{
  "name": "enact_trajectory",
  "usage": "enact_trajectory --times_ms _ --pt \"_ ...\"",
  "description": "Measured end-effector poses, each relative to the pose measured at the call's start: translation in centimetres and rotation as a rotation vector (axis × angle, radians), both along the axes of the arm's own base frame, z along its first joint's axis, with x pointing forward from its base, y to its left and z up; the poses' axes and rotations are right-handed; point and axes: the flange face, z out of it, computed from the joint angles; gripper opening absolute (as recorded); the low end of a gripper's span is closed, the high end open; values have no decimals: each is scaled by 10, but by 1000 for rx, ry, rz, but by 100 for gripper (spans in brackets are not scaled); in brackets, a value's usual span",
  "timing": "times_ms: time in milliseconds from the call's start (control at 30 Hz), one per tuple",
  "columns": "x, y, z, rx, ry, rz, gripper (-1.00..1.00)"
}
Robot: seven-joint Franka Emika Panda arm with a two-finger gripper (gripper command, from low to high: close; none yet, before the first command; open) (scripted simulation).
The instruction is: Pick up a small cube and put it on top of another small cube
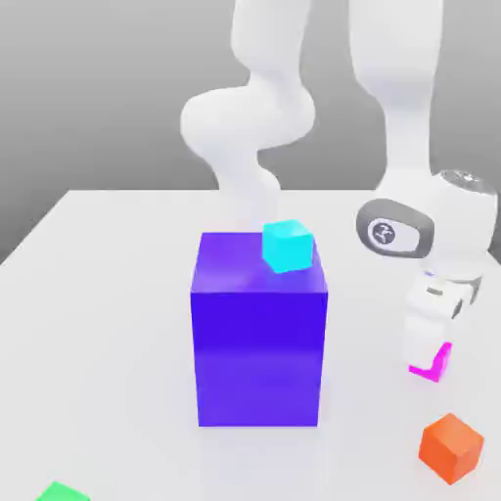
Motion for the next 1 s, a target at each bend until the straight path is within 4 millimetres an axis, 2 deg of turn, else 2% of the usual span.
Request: enact_trajectory --times_ms 167,200,233,333,467,567,667,800,867,900,933,1000 --pt "0 0 45 -2 -1 0 -100" --pt "11 -5 51 -2 0 -28 -100" --pt "29 -13 55 -1 4 -79 -100" --pt "101 -55 63 3 16 -275 -100" --pt "188 -144 70 7 26 -549 -100" --pt "230 -217 76 8 27 -720 -100" --pt "256 -291 83 8 25 -870 -100" --pt "270 -390 92 6 15 -1053 -100" --pt "275 -440 79 4 9 -1142 -100" --pt "277 -464 62 2 6 -1187 -100" --pt "277 -478 50 0 4 -1211 100" --pt "277 -478 50 0 4 -1211 100"
